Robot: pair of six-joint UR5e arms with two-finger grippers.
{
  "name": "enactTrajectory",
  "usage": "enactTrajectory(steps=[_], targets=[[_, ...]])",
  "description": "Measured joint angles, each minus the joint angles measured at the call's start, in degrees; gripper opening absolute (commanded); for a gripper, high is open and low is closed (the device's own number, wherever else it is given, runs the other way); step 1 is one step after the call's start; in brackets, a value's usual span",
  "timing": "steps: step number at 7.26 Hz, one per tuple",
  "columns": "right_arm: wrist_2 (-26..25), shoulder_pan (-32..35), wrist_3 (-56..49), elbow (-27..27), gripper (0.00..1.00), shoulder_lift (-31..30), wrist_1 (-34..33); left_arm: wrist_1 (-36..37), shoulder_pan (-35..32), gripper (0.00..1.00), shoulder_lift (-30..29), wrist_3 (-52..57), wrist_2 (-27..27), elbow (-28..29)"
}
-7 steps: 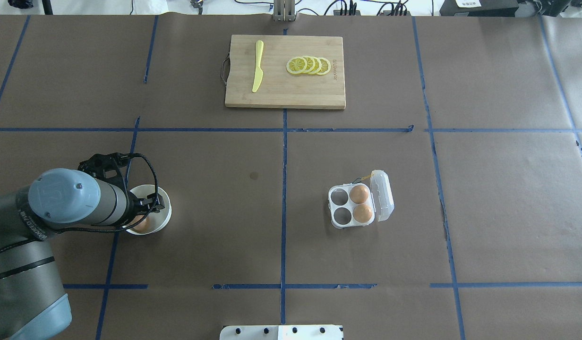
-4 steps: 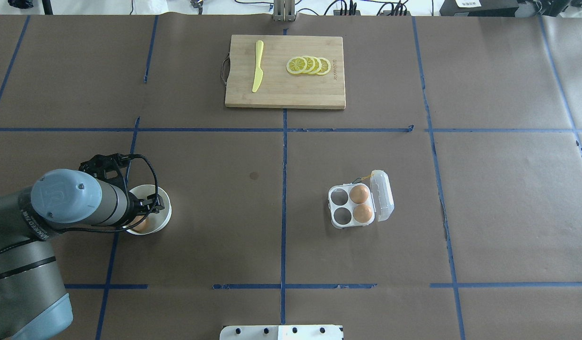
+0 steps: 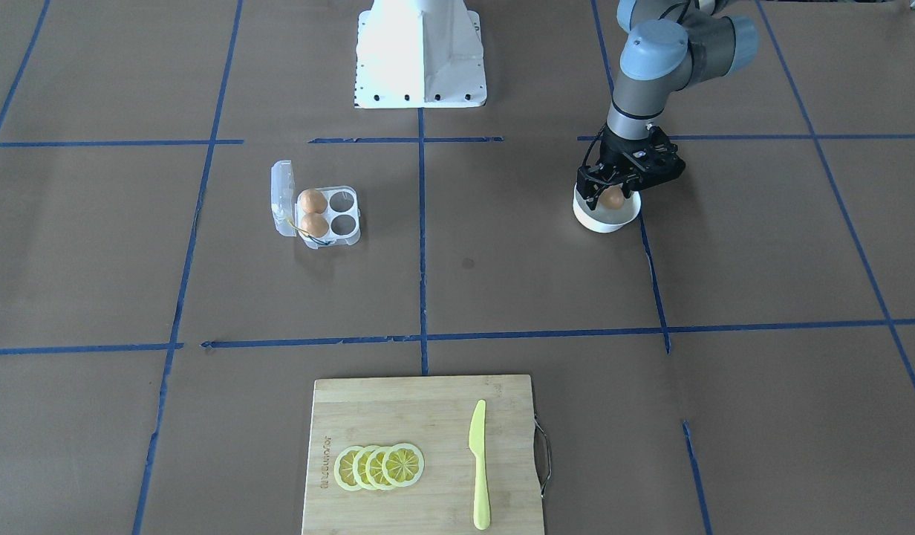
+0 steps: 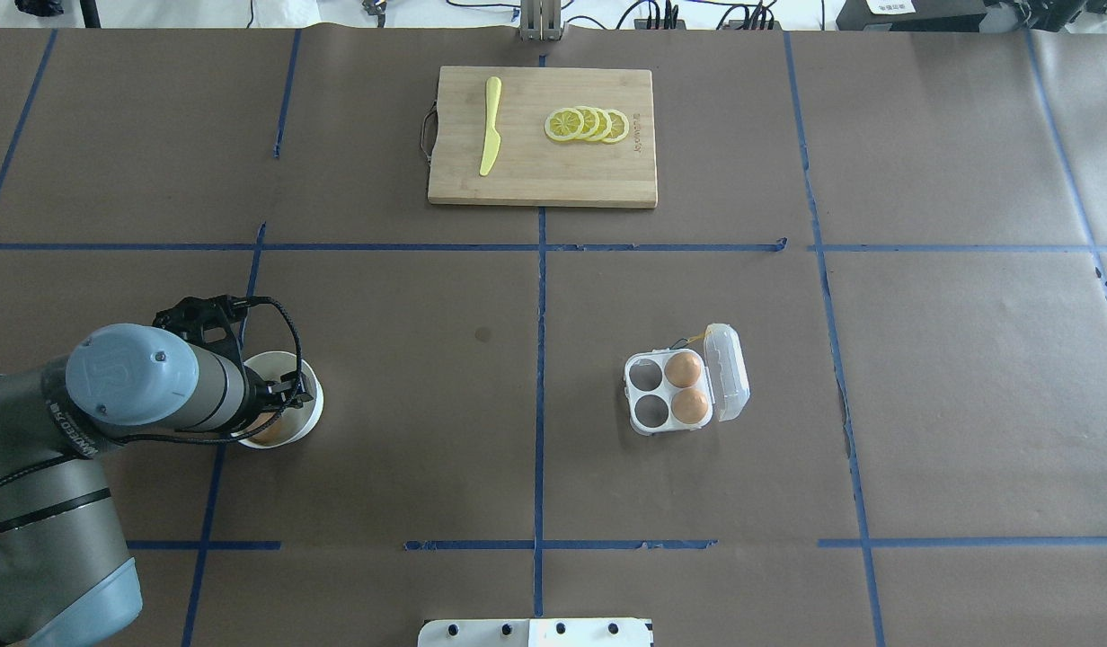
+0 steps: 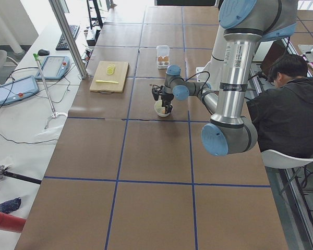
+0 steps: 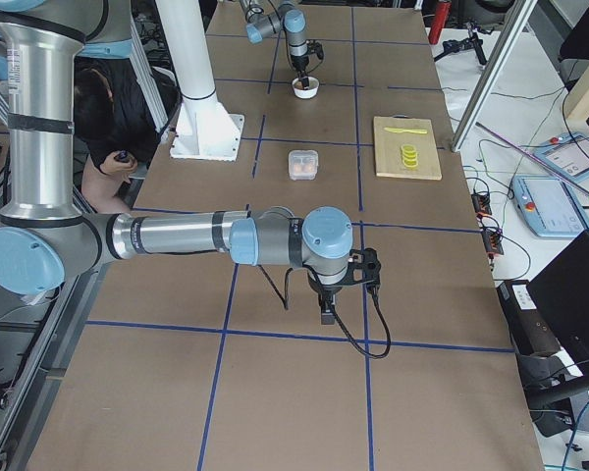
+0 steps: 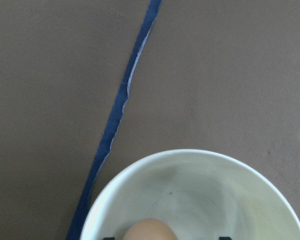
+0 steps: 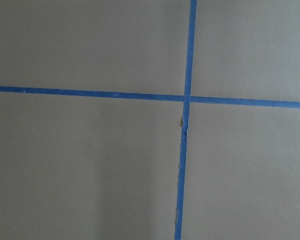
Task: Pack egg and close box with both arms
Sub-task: 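Close the left gripper around the brown egg inside the bowl, then lift the egg with the left gripper and carry it to the carton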
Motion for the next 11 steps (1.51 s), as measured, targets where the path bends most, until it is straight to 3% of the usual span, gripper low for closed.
enactTrajectory(steps=[3, 6, 7, 11], targets=[[0.0, 0.0, 0.0, 0.0, 1.0, 0.1, 0.0, 0.0, 0.1, 0.48, -0.6, -0.1, -0.1, 0.5], [0.0, 0.0, 0.0, 0.0, 1.0, 0.1, 0.0, 0.1, 0.1, 0.05, -0.7, -0.1, -0.2, 0.4], [0.0, 0.0, 0.0, -0.1, 1.0, 0.1, 0.0, 0.1, 0.0, 0.0, -0.7, -0.1, -0.3, -0.2], [1.4, 0.0, 0.0, -0.1, 1.0, 0.1, 0.0, 6.0, -4.1, 0.0, -0.4, -0.2, -0.4, -11.4]])
